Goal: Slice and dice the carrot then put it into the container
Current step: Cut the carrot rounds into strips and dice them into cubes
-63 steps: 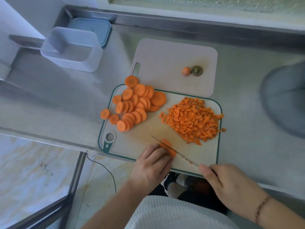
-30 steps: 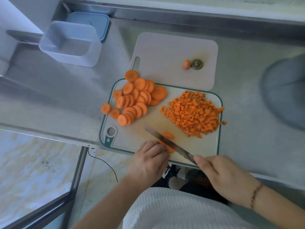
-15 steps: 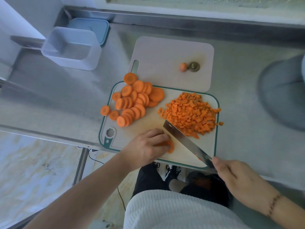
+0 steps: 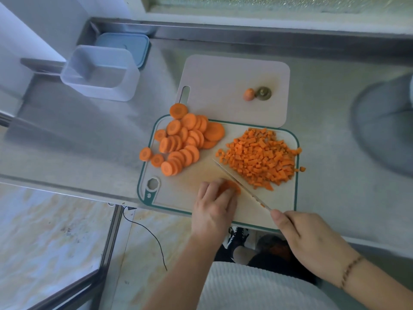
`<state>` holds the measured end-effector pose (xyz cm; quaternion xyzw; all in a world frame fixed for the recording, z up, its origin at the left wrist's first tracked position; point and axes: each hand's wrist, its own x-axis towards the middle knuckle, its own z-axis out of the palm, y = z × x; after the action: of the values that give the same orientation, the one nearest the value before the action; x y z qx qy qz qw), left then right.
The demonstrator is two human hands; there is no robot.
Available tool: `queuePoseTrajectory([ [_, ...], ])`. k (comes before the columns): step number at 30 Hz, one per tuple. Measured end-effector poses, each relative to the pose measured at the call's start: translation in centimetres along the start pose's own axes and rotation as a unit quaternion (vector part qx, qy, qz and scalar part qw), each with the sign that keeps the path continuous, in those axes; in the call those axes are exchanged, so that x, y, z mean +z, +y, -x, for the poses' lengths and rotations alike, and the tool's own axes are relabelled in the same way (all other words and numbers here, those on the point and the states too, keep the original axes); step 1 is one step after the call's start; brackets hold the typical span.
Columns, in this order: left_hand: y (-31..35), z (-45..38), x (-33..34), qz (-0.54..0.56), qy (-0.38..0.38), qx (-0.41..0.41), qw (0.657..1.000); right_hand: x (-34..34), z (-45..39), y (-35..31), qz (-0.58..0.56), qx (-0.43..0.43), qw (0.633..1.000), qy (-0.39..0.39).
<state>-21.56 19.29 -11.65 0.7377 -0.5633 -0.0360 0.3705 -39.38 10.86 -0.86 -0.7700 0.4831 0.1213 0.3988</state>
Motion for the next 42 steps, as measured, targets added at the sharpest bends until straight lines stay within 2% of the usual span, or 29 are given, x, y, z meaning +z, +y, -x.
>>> queuePoseTrajectory([
  [3, 0.0, -0.1, 0.1, -0.01, 0.003, 0.009, 1.0, 0.1, 0.4, -0.1, 0.014, -0.01, 1.0, -0.009],
  [10, -1.5, -0.4, -0.6, -0.005, -0.038, 0.095, 0.995, 0.6, 0.5, 0.1, 0.057, -0.002, 0.997, -0.057],
  [13, -1.9, -0.6, -0.6, 0.002, -0.04, 0.111, 0.993, 1.3, -0.6, -0.8, 0.074, -0.011, 0.996, -0.048],
  [19, -2.0, -0.4, -1.7, -0.013, -0.076, 0.12, 0.99, 0.5, -0.7, 0.0, 0.04, -0.023, 0.999, 0.002],
  [27, -2.2, -0.1, -1.6, 0.017, -0.063, 0.104, 0.992, 1.2, 0.7, 0.3, 0.055, -0.015, 0.998, -0.039],
  [31, -2.3, -0.3, -1.6, 0.025, -0.063, 0.103, 0.992, 2.2, -0.6, -1.5, 0.083, -0.028, 0.996, -0.024],
  [36, -2.7, -0.2, -2.4, 0.021, -0.087, 0.112, 0.99, 1.2, 0.2, -0.6, 0.049, -0.035, 0.998, -0.015],
  [42, -3.0, 0.5, -2.1, 0.028, -0.069, 0.117, 0.99, 1.3, 1.3, 0.2, 0.014, -0.031, 0.999, -0.041],
])
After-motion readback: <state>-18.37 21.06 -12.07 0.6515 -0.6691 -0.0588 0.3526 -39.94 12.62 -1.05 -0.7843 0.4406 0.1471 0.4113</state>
